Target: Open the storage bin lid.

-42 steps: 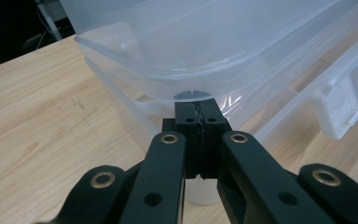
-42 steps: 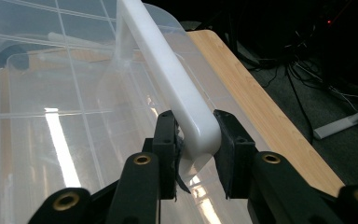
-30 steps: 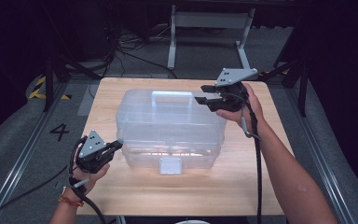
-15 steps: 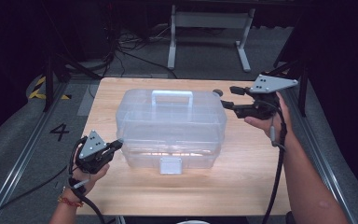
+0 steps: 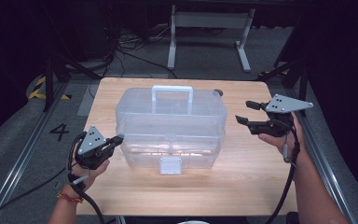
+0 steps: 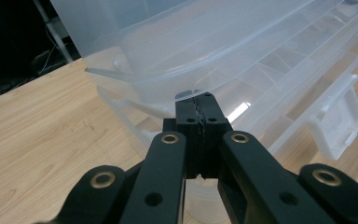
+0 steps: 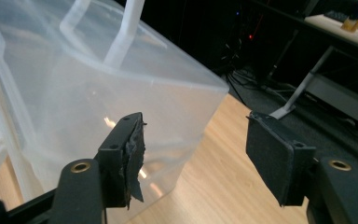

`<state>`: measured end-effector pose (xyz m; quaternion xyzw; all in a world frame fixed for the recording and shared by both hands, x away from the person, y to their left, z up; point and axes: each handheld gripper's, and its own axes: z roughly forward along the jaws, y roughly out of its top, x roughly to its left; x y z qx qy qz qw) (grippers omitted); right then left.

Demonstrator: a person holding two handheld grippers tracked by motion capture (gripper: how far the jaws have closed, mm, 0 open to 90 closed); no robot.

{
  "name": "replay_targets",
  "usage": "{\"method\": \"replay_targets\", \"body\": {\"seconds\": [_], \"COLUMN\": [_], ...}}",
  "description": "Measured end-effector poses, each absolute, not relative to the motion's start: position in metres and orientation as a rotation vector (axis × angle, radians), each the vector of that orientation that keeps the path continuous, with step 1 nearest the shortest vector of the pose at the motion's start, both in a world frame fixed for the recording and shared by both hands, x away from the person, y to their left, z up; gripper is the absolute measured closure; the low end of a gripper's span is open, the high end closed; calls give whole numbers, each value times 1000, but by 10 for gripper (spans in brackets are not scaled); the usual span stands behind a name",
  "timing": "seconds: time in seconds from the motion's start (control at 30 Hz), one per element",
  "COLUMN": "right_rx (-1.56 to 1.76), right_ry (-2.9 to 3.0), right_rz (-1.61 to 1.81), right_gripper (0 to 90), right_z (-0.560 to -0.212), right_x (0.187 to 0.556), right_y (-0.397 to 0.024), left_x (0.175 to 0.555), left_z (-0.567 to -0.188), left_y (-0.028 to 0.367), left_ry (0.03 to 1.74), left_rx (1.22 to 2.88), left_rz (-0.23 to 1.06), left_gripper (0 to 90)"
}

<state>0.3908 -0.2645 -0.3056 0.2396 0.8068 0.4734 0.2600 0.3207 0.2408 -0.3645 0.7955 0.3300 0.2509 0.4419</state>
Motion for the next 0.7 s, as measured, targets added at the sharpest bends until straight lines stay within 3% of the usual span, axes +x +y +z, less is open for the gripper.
{"method": "replay_targets", "body": {"seconds": [0.3,0.7], "right_rx": [662,624], "right_ry": [2239,2263], "right_rz": [1251,1254], "right_gripper": [374,357], "right_z": [-335,-344], "right_x": [390,385], "right_y": [-264,-255], "left_x": [323,326], "left_z": [-360,-354], "left_y": [241,241], "left_ry": [818,815], "left_rx": [1992,1989], "left_rz": [626,624], "left_gripper": [897,897]}}
